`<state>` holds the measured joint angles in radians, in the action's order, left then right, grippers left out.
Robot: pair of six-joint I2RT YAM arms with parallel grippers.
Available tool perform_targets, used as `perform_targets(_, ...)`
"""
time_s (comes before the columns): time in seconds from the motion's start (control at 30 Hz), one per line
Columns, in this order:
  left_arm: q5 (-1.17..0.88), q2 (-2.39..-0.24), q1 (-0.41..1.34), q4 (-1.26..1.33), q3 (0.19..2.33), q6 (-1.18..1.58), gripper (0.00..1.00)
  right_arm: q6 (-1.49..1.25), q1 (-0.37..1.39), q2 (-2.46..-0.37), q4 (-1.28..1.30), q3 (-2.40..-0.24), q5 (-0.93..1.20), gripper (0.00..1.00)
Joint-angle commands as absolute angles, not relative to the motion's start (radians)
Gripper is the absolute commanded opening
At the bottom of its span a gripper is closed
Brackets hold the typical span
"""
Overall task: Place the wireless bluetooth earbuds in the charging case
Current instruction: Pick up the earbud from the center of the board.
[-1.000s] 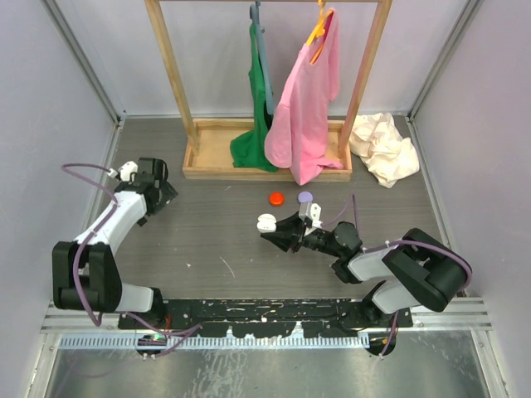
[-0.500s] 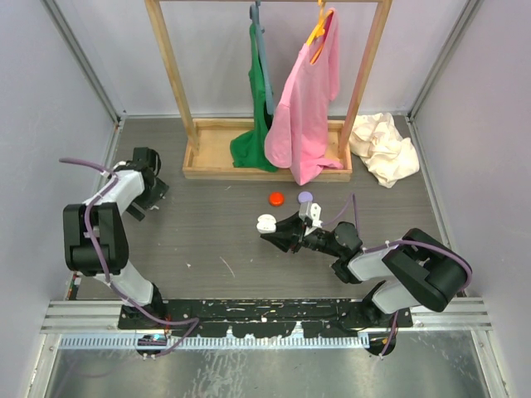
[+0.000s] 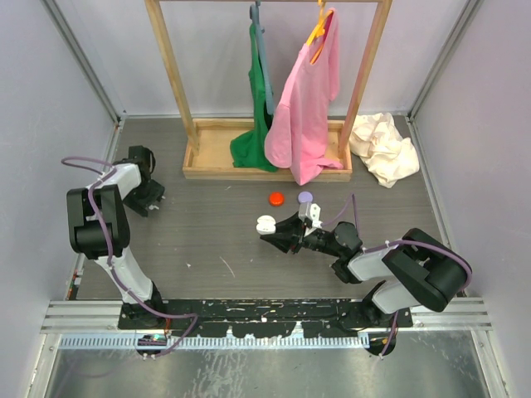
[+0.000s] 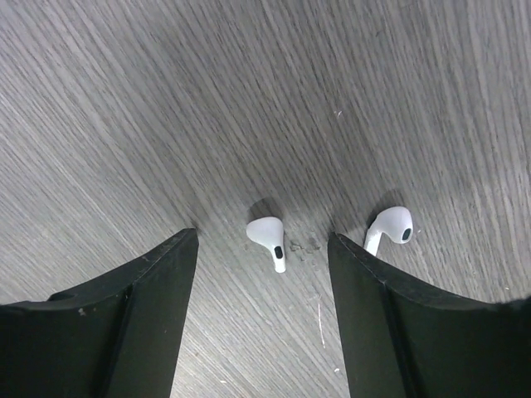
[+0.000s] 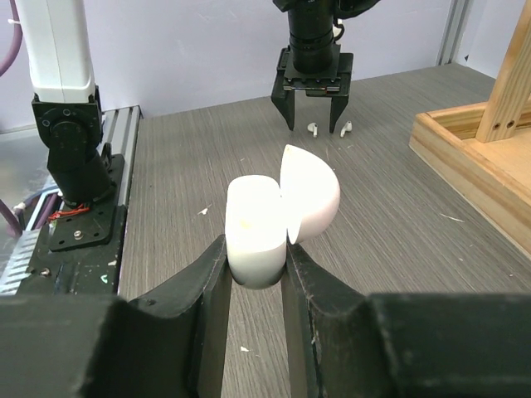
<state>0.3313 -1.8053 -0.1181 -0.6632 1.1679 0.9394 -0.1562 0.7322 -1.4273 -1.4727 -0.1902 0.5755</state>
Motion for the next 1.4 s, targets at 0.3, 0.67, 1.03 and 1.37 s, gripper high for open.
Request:
perform_targets(0.3, 0.273, -1.840, -0.147, -0.649, 1.221, 0.948, 0.54, -0.149, 0.736, -1.425, -1.534, -0.221, 0.598, 0.06)
perform_targets(0.67, 0.267, -1.871, -0.159, -0.672, 1.239, 0.933, 0.41, -0.145, 0.735, -1.418, -1.532, -0.218, 0.598, 0.06)
perform_targets(1.03, 0.267, -1.882, -0.161, -0.706, 1.261, 0.896, 0.24, -0.140, 0.736, -1.414, -1.532, -0.216, 0.595, 0.06)
perform_targets(1.37, 0.218, -1.788, -0.160, -0.713, 1.186, 0.881, 0.17, -0.135, 0.735, -1.419, -1.530, -0.218, 0.597, 0.06)
